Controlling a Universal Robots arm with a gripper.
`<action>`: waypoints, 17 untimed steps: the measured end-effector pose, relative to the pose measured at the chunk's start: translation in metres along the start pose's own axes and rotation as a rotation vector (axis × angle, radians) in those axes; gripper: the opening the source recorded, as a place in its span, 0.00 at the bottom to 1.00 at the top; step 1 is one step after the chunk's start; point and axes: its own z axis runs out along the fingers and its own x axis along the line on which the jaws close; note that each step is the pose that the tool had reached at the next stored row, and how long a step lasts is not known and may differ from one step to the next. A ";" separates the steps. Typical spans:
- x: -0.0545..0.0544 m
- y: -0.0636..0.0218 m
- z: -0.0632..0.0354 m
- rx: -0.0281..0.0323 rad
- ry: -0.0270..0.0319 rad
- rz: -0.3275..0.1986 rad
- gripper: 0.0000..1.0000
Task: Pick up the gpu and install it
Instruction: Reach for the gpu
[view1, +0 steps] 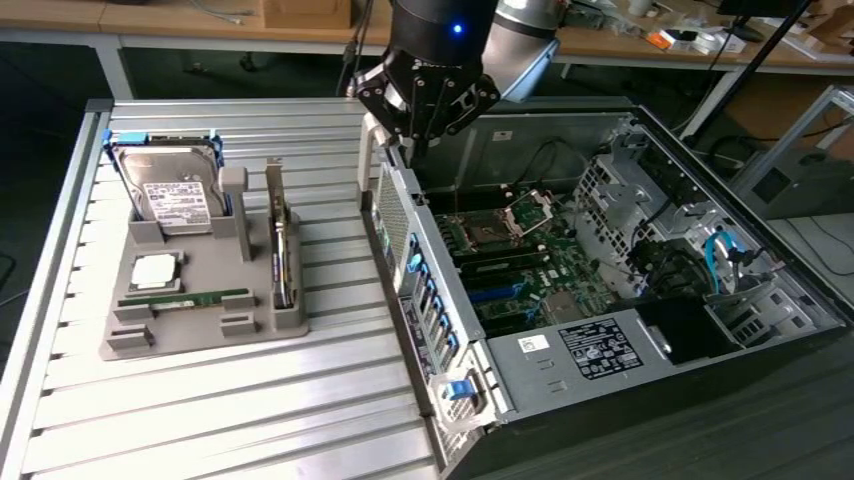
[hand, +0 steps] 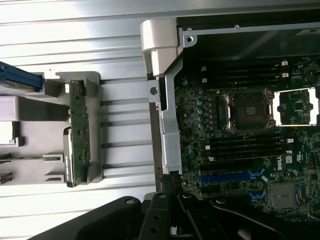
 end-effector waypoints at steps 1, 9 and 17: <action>0.001 0.0000 -0.0001 0.0001 0.0001 0.000 0.11; 0.004 -0.0003 -0.0002 0.0001 0.0001 0.000 0.11; 0.008 -0.0006 -0.0002 0.0000 0.0000 0.000 0.11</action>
